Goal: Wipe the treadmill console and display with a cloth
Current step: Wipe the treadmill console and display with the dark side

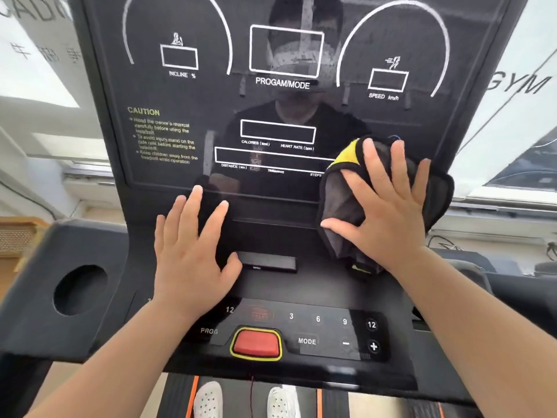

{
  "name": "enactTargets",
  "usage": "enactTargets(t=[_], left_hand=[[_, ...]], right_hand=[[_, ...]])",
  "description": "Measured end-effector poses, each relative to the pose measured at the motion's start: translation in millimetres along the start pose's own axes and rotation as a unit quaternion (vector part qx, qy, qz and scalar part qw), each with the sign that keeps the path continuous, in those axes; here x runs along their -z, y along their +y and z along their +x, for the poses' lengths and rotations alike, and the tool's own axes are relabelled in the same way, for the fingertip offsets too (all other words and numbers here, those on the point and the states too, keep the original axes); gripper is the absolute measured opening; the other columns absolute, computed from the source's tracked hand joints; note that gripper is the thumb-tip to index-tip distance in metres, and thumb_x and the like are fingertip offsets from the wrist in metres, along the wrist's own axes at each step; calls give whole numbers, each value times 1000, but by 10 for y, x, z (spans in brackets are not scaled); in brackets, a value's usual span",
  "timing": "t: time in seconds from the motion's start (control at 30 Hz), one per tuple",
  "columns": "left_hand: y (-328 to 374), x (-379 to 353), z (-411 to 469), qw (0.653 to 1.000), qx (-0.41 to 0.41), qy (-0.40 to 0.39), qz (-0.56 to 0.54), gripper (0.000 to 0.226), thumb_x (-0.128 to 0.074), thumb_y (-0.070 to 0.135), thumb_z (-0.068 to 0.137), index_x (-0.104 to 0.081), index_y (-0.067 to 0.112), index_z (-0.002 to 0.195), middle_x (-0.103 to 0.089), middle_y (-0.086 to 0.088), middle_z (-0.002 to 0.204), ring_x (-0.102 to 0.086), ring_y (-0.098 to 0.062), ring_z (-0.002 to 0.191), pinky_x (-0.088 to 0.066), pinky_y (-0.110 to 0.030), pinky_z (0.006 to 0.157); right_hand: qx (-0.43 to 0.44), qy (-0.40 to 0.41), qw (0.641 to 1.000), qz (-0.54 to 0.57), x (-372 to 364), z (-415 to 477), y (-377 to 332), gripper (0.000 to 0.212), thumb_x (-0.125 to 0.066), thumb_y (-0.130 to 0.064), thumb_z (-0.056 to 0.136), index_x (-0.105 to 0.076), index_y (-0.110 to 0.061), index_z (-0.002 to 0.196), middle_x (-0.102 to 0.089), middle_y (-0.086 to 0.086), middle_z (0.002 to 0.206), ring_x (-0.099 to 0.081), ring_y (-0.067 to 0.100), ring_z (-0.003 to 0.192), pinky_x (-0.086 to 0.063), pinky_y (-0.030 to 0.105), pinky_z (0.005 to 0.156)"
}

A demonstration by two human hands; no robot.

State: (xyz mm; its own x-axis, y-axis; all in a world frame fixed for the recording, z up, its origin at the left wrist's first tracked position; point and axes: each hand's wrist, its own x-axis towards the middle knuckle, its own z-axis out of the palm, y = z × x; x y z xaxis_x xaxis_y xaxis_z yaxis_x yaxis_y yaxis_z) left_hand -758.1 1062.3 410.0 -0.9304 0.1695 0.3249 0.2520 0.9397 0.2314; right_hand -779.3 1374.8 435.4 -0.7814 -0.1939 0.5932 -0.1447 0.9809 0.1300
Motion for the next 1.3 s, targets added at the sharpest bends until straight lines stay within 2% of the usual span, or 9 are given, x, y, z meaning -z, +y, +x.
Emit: enactTargets(t=[0.13, 0.23, 0.33, 0.53, 0.7, 0.87, 1.0, 1.13, 1.3], left_hand=[[-276, 22, -10, 999, 41, -10, 4, 92, -81, 32, 72, -37, 16, 152, -14, -15, 166, -15, -41, 152, -16, -67, 119], [-440, 21, -8, 999, 38, -33, -6, 93, -76, 35, 76, -31, 20, 156, -8, -15, 168, -11, -42, 153, -17, -67, 119], [-537, 48, 2, 999, 14, -23, -22, 87, -66, 39, 76, -34, 15, 154, -14, -15, 167, -18, -42, 152, -24, -67, 117], [-793, 77, -4, 999, 31, -9, -34, 88, -65, 37, 75, -35, 7, 152, -21, -15, 165, -24, -42, 150, -27, -64, 115], [-779, 68, -8, 998, 39, -3, -48, 87, -65, 37, 75, -36, 8, 152, -21, -14, 165, -21, -40, 150, -28, -65, 115], [-711, 83, -19, 997, 53, -53, -22, 95, -70, 39, 78, -26, 8, 156, -9, -13, 168, -11, -38, 154, -16, -63, 121], [-668, 71, -12, 996, 58, -68, -14, 98, -64, 45, 78, -20, 8, 157, -4, -13, 169, -7, -38, 155, -11, -61, 122], [-610, 113, 15, 994, 80, -70, -38, 96, -70, 42, 81, -22, 8, 157, -4, -12, 169, -6, -35, 155, -11, -59, 124], [-568, 218, 17, 990, 93, -69, -77, 91, -70, 39, 83, -24, 12, 158, -7, -9, 169, -9, -32, 154, -14, -56, 123]], right_hand=[[-45, -30, 999, 5, 17, 137, -291, 95, -74, -77, 68, -49, -26, 143, -18, 8, 171, -3, 46, 156, 12, 68, 118], [-24, -39, 999, 13, 14, 362, -697, 95, -73, -78, 68, -48, -28, 145, -16, 6, 172, -2, 45, 156, 8, 71, 118], [0, -25, 1000, 11, -51, 597, -1208, 95, -71, -81, 67, -49, -31, 145, -17, 4, 172, -6, 44, 157, 6, 71, 119], [17, -6, 999, 28, -184, 880, -1904, 96, -69, -81, 70, -47, -33, 150, -20, 2, 172, -8, 40, 158, 14, 64, 119], [55, 0, 998, 27, -190, 782, -1654, 85, -66, -77, 78, -51, -30, 147, -24, 2, 171, -14, 37, 158, 5, 64, 123], [25, -1, 1000, -3, -151, 346, -910, 72, -62, -73, 89, -55, -26, 143, -27, 4, 170, -14, 38, 157, 3, 64, 123], [-4, -29, 999, -40, -82, 136, -478, 76, -59, -74, 86, -52, -24, 143, -29, 10, 168, -12, 43, 156, -2, 71, 121], [-57, -32, 997, -34, 5, 455, -626, 92, -61, -85, 76, -49, -25, 145, -19, 10, 171, -6, 47, 156, 5, 72, 119], [-40, 16, 998, -37, 71, 1180, -1179, 96, -50, -89, 79, -42, -30, 154, -16, 8, 172, -10, 47, 157, -1, 75, 118]])
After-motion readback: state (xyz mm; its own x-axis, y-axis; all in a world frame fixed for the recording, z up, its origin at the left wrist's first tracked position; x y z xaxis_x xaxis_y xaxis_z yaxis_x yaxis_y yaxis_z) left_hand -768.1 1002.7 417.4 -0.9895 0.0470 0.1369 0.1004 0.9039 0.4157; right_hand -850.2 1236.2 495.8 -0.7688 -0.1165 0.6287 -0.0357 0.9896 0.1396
